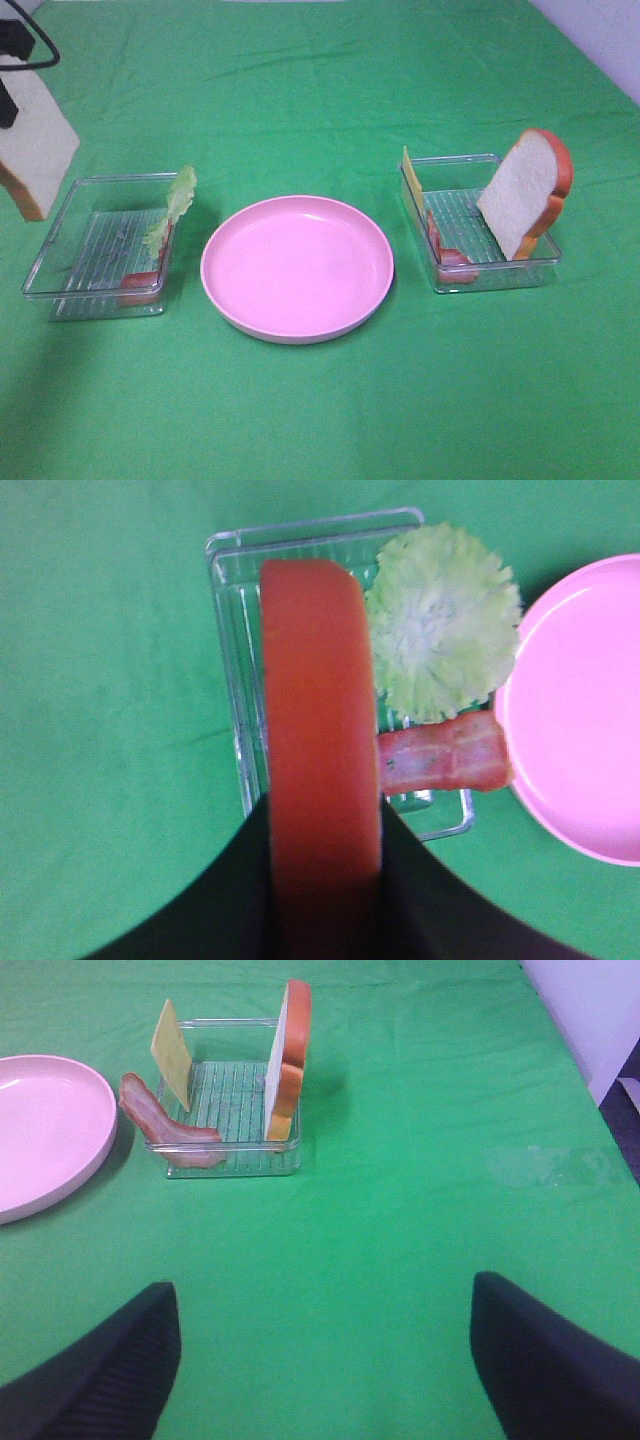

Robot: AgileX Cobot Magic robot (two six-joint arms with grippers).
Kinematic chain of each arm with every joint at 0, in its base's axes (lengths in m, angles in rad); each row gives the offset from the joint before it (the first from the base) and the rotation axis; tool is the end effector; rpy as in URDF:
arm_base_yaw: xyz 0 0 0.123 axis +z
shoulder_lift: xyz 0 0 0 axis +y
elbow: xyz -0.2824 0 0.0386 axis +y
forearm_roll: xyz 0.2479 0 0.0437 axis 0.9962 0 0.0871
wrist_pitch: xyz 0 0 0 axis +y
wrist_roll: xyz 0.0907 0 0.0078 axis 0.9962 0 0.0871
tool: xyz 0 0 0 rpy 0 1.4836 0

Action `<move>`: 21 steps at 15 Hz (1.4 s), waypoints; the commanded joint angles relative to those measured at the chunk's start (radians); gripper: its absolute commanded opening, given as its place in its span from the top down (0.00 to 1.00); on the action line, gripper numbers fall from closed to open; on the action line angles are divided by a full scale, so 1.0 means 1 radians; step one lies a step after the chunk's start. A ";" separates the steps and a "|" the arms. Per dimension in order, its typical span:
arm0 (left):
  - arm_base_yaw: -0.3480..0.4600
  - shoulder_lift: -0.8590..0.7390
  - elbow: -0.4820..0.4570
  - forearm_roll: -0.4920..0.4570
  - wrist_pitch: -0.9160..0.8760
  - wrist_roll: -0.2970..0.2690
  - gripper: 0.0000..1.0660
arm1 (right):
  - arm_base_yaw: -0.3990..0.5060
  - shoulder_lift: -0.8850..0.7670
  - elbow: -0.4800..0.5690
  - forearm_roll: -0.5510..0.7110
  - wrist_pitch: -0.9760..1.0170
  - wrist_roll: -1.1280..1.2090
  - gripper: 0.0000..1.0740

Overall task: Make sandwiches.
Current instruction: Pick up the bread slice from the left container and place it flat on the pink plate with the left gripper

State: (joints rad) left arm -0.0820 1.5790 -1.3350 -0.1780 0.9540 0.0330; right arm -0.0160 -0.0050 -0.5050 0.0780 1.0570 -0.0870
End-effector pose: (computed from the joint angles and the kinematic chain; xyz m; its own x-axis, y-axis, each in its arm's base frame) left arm 0.3303 -0.0404 0.3071 -0.8978 0.0037 -0.4404 0.0827 0.9836 -0.1604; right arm -0.0061 0.0063 0.2790 -0.4398 -0.0414 -0.8971 -0.0663 0.9977 -0.0136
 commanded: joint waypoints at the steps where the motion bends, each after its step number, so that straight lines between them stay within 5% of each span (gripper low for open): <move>1: -0.004 -0.081 -0.001 -0.062 -0.008 -0.001 1.00 | -0.006 -0.016 0.000 0.002 0.003 -0.012 0.30; 3: -0.004 -0.106 -0.001 -0.214 -0.029 0.072 1.00 | -0.006 -0.016 0.000 0.002 0.003 -0.012 0.30; 7: -0.004 -0.067 -0.001 -0.710 0.001 0.411 1.00 | -0.006 -0.016 0.000 0.002 0.003 -0.012 0.30; 10: -0.010 0.011 -0.001 -0.950 0.079 0.563 1.00 | -0.006 -0.016 0.000 0.002 0.003 -0.012 0.30; 16: -0.153 0.233 -0.001 -1.005 0.080 0.600 1.00 | -0.006 -0.016 0.000 0.002 0.003 -0.012 0.30; 21: -0.204 0.353 -0.001 -0.998 -0.014 0.531 1.00 | -0.006 -0.016 0.000 0.002 0.003 -0.012 0.30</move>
State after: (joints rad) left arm -0.2770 1.9320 -1.3350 -1.1630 0.9420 0.5700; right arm -0.0160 -0.0050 -0.5050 0.0780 1.0570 -0.0870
